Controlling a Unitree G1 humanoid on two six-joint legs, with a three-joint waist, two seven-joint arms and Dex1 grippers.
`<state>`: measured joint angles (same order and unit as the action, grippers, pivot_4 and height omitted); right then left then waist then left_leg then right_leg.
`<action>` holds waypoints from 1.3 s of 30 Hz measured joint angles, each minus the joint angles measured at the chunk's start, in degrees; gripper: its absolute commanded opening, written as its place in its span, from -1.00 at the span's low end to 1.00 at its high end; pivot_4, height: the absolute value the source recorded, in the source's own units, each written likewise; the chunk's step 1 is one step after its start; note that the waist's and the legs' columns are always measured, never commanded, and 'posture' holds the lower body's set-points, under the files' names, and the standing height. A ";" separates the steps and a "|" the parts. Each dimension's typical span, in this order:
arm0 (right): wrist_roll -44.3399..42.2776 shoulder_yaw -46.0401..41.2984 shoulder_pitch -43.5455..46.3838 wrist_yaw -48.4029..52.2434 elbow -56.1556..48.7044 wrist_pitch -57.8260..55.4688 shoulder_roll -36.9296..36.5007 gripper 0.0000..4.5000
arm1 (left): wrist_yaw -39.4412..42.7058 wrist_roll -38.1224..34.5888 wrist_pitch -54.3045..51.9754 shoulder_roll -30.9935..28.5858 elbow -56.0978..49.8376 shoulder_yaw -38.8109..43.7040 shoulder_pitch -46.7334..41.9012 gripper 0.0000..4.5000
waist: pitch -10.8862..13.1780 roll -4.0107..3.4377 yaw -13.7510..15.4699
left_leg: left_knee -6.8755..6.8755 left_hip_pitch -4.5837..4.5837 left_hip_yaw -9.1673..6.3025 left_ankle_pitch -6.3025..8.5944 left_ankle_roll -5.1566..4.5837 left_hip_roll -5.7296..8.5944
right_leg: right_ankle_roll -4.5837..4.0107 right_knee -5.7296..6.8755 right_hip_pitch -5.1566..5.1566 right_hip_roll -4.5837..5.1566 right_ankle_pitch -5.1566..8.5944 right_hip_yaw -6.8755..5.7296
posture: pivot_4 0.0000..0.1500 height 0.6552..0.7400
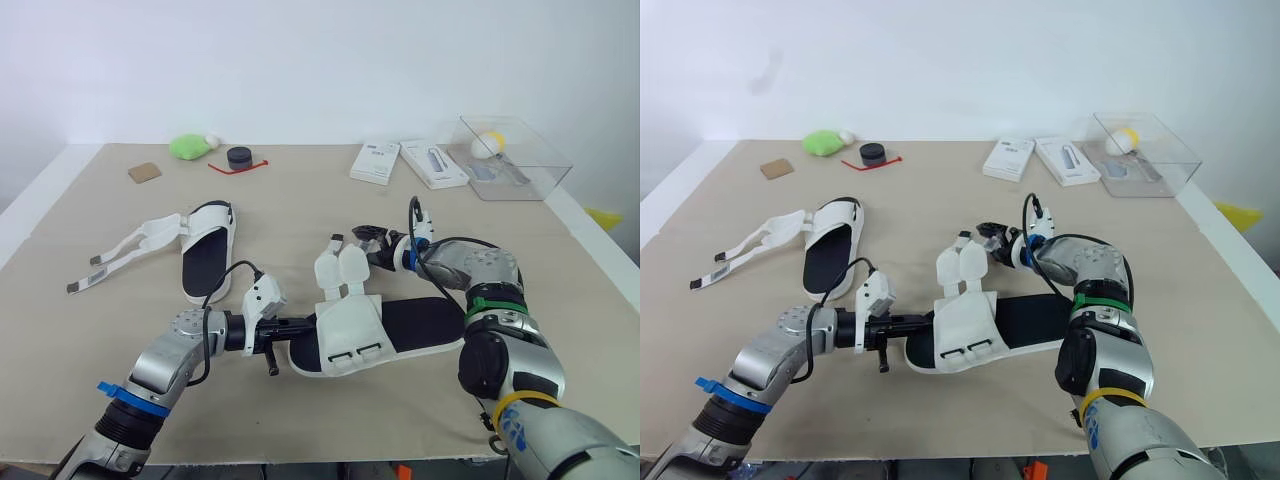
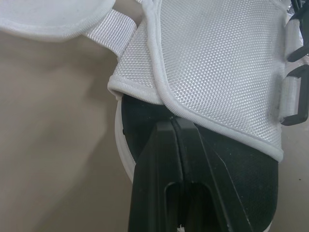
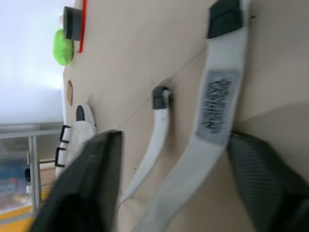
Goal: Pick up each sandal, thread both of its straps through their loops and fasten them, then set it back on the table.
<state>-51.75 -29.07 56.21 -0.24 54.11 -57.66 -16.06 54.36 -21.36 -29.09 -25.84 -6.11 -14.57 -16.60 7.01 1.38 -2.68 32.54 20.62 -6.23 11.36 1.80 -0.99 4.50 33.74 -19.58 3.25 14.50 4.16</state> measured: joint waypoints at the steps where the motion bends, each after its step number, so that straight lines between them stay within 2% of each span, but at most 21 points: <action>1: 0.25 0.00 0.00 0.10 0.18 0.09 0.02 -0.15 | 0.00 0.00 0.01 0.00 0.00 0.00 0.00 -1.00 | 0.00 0.00 -0.01 | -0.01 0.00 0.00 0.00 0.00 0.00 | 0.00 0.00 -0.01 0.00 0.00 0.00 | 1.00 1.00; 2: 1.02 0.00 0.17 0.72 1.01 0.34 0.02 -0.31 | 0.00 0.00 0.02 0.00 0.00 0.00 0.00 -1.00 | 0.00 -0.01 -0.01 | -0.02 0.01 0.00 0.00 0.00 -0.01 | -0.01 0.00 -0.02 -0.01 0.00 0.00 | 1.00 1.00; 5: 2.60 -0.05 0.76 2.60 2.58 0.38 0.03 -0.99 | 0.00 0.00 0.05 0.01 0.07 0.00 0.00 -1.00 | 0.01 -0.02 -0.02 | -0.03 0.02 0.00 0.00 0.00 -0.01 | -0.01 0.01 -0.08 -0.01 0.00 0.00 | 1.00 1.00; 9: 5.05 1.48 1.78 7.16 2.23 0.59 0.02 -0.99 | -0.05 0.02 0.42 0.09 0.37 0.01 -0.03 -1.00 | 0.01 -0.03 -0.07 | -0.03 0.06 0.01 0.00 0.00 0.00 | -0.01 0.01 -0.37 -0.01 0.00 0.02 | 1.00 1.00; 11: 6.57 4.19 1.47 11.46 -1.16 0.67 0.09 -0.99 | 0.00 0.01 0.57 0.11 0.43 0.02 -0.09 -1.00 | 0.06 -0.10 -0.08 | -0.03 0.18 0.01 -0.02 -0.03 0.01 | 0.00 0.03 -0.43 -0.01 -0.01 0.04 | 1.00 1.00; 15: 8.40 13.06 -1.48 24.79 -20.36 3.45 -0.52 -0.99 | 0.22 0.00 0.93 0.20 0.72 -0.01 -0.32 -1.00 | 0.00 -0.12 -0.03 | -0.02 0.49 -0.08 -0.10 -0.16 0.04 | 0.22 0.29 -0.64 -0.10 -0.11 0.07 | 1.00 1.00; 18: 10.54 21.75 -7.84 35.93 -37.81 7.74 -3.60 -0.99 | 0.22 0.09 1.22 0.25 1.45 -0.15 -0.72 -1.00 | -0.09 -0.06 0.10 | -0.04 0.46 -0.21 -0.09 -0.15 -0.02 | 0.03 0.30 -0.74 -0.19 0.04 0.01 | 1.00 1.00; 20: 11.71 25.36 -11.33 40.52 -43.95 9.92 -5.24 -0.99 | 0.23 0.09 1.30 0.21 1.83 -0.10 -0.88 -1.00 | -0.11 -0.03 0.07 | -0.04 0.46 -0.20 -0.09 -0.13 -0.01 | 0.01 0.29 -0.73 -0.18 0.07 0.01 | 1.00 1.00; 21: 14.69 29.60 -15.87 46.40 -50.65 15.90 -7.91 -0.99 | 0.27 0.08 1.45 0.26 2.18 -0.16 -1.11 -1.00 | -0.10 -0.02 0.11 | -0.03 0.49 -0.21 -0.09 -0.12 0.01 | 0.03 0.27 -0.73 -0.17 0.08 0.02 | 1.00 1.00; 23: 17.44 32.42 -18.99 51.13 -54.80 21.89 -9.47 -0.99 | 0.32 0.09 1.62 0.20 2.35 -0.10 -1.27 -1.00 | -0.11 0.00 0.06 | 0.00 0.47 -0.17 -0.09 -0.08 0.01 | 0.04 0.25 -0.74 -0.15 0.09 0.04 | 1.00 1.00; 25: 22.96 35.94 -22.63 57.97 -59.47 34.47 -11.87 -0.99 | 0.39 0.13 1.69 0.09 2.62 -0.08 -1.51 -1.00 | -0.07 -0.10 0.08 | -0.01 0.45 -0.17 -0.10 -0.08 0.01 | 0.04 0.24 -0.76 -0.15 0.10 0.04 | 1.00 1.00; 26: 23.97 36.42 -23.09 59.04 -60.05 36.81 -12.29 -0.99 | 0.43 0.14 1.71 0.07 2.64 -0.07 -1.50 -1.00 | -0.07 -0.08 0.08 | -0.01 0.43 -0.17 -0.10 -0.08 -0.01 | 0.03 0.24 -0.76 -0.15 0.10 0.01 | 1.00 1.00; 27: 27.88 38.02 -24.76 62.78 -61.40 46.43 -13.56 -0.99 | 0.52 0.18 1.72 0.07 2.83 -0.07 -1.54 -1.00 | -0.10 -0.03 0.08 | -0.01 0.42 -0.17 -0.10 -0.07 -0.04 | -0.01 0.24 -0.76 -0.15 0.13 -0.02 | 1.00 1.00; 30: 34.03 40.30 -27.31 68.88 -61.41 65.61 -14.40 -0.99 | 0.67 0.26 1.74 0.06 2.94 -0.08 -1.61 -1.00 | -0.09 0.05 0.09 | -0.01 0.40 -0.12 -0.13 0.01 -0.06 | -0.04 0.18 -0.74 -0.14 0.18 -0.01 | 1.00 1.00; 31: 34.44 40.52 -27.56 69.49 -61.41 67.29 -14.48 -0.99 | 0.69 0.26 1.74 0.06 2.94 -0.08 -1.61 -1.00 | -0.08 0.05 0.10 | -0.01 0.40 -0.11 -0.13 0.01 -0.06 | -0.04 0.17 -0.73 -0.14 0.17 -0.01 | 1.00 1.00; 34: 37.26 43.02 -30.73 76.90 -59.63 89.18 -16.96 -0.99 | 1.01 0.26 1.73 0.10 2.94 -0.26 -1.63 -1.00 | -0.07 0.12 0.12 | -0.01 0.34 -0.11 -0.14 0.05 -0.07 | -0.02 0.16 -0.63 -0.14 0.17 -0.01 | 1.00 1.00; 36: 37.43 44.89 -31.36 80.31 -57.82 99.68 -18.30 -0.99 | 1.12 0.26 1.74 0.02 2.94 -0.20 -1.65 -1.00 | -0.01 0.09 0.14 | -0.01 0.31 -0.10 -0.12 0.07 -0.06 | -0.03 0.16 -0.58 -0.11 0.17 0.01 | 1.00 1.00; 39: 37.18 46.66 -32.03 82.14 -56.93 107.73 -20.93 -0.99 | 1.04 0.37 1.71 0.07 2.98 -0.24 -1.65 -1.00 | 0.02 0.16 0.29 | -0.04 0.12 -0.09 -0.12 0.07 -0.06 | -0.07 0.17 -0.44 -0.09 0.19 0.01 | 1.00 1.00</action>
<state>-14.57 17.59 24.17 81.90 -2.82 50.07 -36.99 55.40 -20.99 -27.38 -25.76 -3.13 -14.81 -18.25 7.04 1.54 -2.39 32.51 20.74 -6.32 11.24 1.87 -1.05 4.43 33.91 -20.02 3.16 14.69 4.17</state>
